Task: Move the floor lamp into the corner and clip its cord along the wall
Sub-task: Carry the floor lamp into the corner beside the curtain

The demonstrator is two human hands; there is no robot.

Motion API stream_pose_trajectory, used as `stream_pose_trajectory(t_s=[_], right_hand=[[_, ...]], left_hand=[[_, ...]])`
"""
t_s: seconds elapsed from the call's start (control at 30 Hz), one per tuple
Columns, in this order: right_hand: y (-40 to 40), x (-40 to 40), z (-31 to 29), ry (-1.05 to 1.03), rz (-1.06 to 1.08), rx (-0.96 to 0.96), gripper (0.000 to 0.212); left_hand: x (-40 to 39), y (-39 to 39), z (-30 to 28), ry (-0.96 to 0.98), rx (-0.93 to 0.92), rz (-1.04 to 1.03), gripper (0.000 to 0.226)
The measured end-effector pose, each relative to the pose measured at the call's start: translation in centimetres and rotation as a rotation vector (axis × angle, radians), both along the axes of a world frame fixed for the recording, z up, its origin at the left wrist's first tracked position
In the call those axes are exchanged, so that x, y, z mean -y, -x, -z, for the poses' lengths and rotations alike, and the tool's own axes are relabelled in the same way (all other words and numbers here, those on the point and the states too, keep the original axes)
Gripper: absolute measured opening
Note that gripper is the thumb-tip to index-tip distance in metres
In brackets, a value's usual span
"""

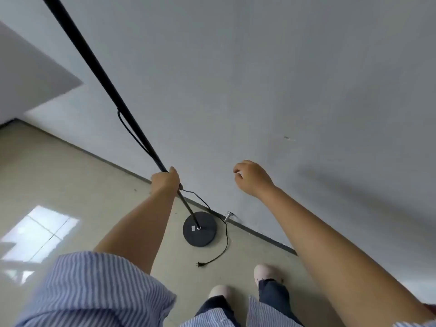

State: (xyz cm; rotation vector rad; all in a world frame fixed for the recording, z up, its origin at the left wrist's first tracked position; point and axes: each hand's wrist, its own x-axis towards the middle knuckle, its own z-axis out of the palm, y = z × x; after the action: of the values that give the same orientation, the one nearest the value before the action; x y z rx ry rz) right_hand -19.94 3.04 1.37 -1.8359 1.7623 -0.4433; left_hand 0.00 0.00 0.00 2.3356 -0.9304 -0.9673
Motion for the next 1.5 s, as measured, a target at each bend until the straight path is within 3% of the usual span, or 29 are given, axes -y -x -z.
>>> stream_pose_trajectory(t_s=[0.23,0.53,0.6,0.67,0.73,0.83,0.93,1.0,1.07,1.13,1.27,1.33,1.4,1.5], right_hand=[[2.2,4.1,1.3,-0.056,-0.316,-0.002,0.024],[1.9,4.8,3.8,-0.160,-0.417,0.073,0.024],[1.8,5.1,4.2,-0.181,-0.404,0.100,0.025],[1.6,5.4,5.0,-0.195,-0.394,0.116,0.028],[1.5,5.6,6.0,-0.257,-0.406,0.129,0.041],[1.3,5.0,7.4,-0.449,-0.529,0.179,0.064],[1.3,3.0,9.1,-0.700,-0.505,0.360,0.041],[1.5,1.4,10.1,-0.735,-0.473,0.271,0.013],[2.3,0.2,10.9,-0.719,-0.450,0.192,0.032],[3.1,-0.3,10.7,-0.697,-0.355,0.213,0.038],[3.8,-0.2,8.9,-0.538,-0.179,0.388,0.042],[3.0,0.2,7.2,-0.413,-0.133,0.487,0.037],[1.8,0.8,5.0,-0.307,-0.115,0.564,0.030],[-0.4,2.1,1.9,-0.237,-0.165,0.674,0.029]], left_hand=[[1.6,0.4,0.3,0.038,0.259,-0.066,0.034],[3.3,-0.2,0.7,0.127,0.301,-0.075,0.022],[2.9,0.3,0.7,0.144,0.164,-0.104,0.030],[2.0,1.2,0.2,0.166,-0.126,-0.178,0.037],[0.7,2.3,-0.7,0.166,-0.448,-0.245,0.034],[-1.3,2.9,-2.4,0.201,-0.752,-0.251,0.038],[-2.6,2.3,-3.9,0.317,-0.919,-0.341,0.042],[-3.1,2.0,-4.5,0.357,-0.959,-0.396,0.041],[-3.4,1.7,-4.8,0.363,-0.963,-0.441,0.041],[-3.4,0.9,-4.5,0.361,-0.893,-0.510,0.041],[-3.2,0.2,-3.5,0.232,-0.487,-0.509,0.017],[-3.2,-0.3,-2.9,0.174,-0.296,-0.468,0.055],[-2.6,-0.7,-3.7,0.289,-0.101,-0.409,0.073],[-0.9,-1.9,-7.1,0.603,0.150,-0.262,0.071]])
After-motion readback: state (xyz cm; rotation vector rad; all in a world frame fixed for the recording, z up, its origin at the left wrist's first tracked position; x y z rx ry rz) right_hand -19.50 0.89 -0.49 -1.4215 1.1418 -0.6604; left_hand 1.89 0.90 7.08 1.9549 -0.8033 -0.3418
